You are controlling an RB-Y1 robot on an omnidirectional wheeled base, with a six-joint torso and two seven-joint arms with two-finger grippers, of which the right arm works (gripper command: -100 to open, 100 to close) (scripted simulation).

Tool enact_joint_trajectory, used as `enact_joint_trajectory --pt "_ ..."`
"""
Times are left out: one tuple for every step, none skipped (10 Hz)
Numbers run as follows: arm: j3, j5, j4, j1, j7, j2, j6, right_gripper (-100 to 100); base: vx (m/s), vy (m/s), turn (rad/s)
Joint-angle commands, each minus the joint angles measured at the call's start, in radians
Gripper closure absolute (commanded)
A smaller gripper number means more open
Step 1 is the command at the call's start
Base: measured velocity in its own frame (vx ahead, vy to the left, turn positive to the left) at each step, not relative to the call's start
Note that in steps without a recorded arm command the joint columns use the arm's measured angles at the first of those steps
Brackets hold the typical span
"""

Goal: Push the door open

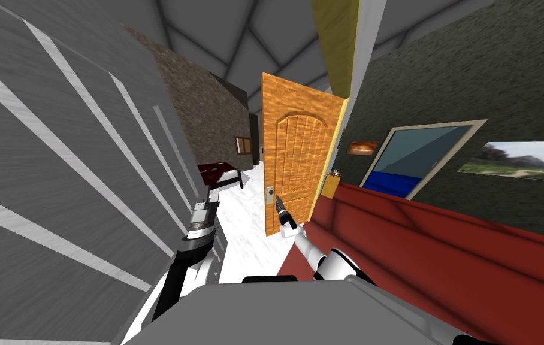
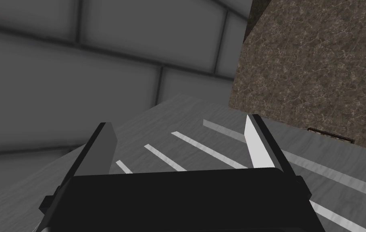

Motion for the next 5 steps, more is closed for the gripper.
enact_joint_trajectory --pt "-0.001 0.0 0.004 -0.002 0.0 -0.01 -0.005 -100 0.151 0.071 0.018" --pt "-0.003 0.0 0.005 -0.001 0.001 -0.015 -0.007 -100 0.172 0.052 0.017" --pt "-0.004 0.0 0.006 -0.001 0.001 -0.018 -0.01 -100 0.193 0.051 0.028" --pt "-0.005 0.0 0.007 0.0 0.002 -0.018 -0.013 -100 0.2 0.061 0.027" --pt "-0.007 -0.001 0.008 0.0 0.002 -0.016 -0.016 -100 0.192 0.079 0.023"
